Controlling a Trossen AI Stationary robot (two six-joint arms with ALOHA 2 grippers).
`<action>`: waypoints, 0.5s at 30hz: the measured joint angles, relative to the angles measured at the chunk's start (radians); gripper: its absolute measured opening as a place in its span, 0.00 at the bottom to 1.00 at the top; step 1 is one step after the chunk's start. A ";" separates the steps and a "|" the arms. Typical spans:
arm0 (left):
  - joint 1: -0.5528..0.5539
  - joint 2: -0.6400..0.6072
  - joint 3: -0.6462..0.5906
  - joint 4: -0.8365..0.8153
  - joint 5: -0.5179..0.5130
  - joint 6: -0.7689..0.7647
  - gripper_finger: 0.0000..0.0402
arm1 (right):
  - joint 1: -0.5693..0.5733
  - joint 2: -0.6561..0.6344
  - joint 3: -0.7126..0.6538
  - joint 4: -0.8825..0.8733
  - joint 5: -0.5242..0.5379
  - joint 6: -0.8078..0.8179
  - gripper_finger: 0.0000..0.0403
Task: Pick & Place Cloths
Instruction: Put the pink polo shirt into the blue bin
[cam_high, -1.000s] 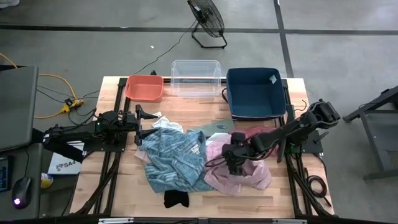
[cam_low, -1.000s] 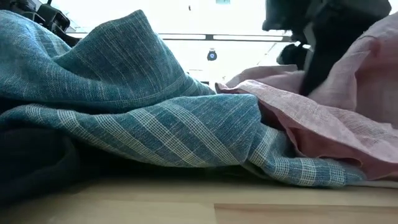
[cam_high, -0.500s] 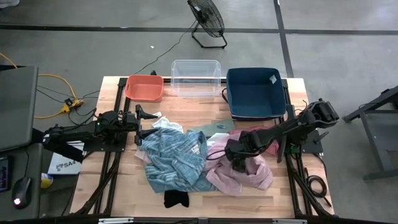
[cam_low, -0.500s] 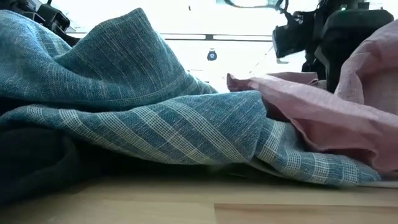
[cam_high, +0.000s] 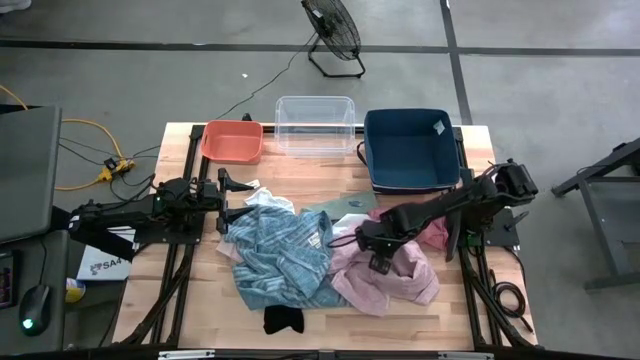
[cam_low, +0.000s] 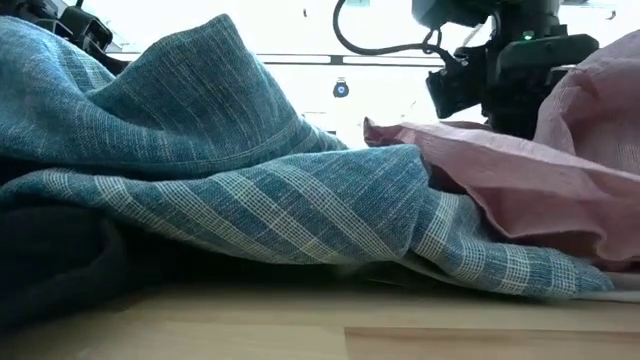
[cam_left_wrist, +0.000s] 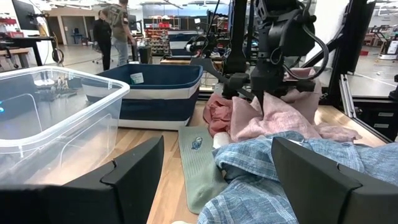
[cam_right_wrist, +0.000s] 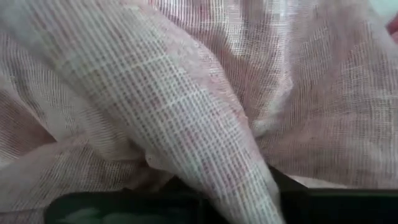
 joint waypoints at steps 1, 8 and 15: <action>0.000 0.000 0.000 0.000 0.000 0.000 0.73 | -0.001 0.000 0.012 -0.003 -0.002 0.001 0.04; 0.000 0.000 0.000 0.000 0.000 0.000 0.73 | -0.006 -0.001 0.168 -0.093 0.047 -0.050 0.02; 0.000 0.000 0.000 0.000 0.000 0.000 0.73 | -0.006 -0.002 0.373 -0.288 0.157 -0.075 0.02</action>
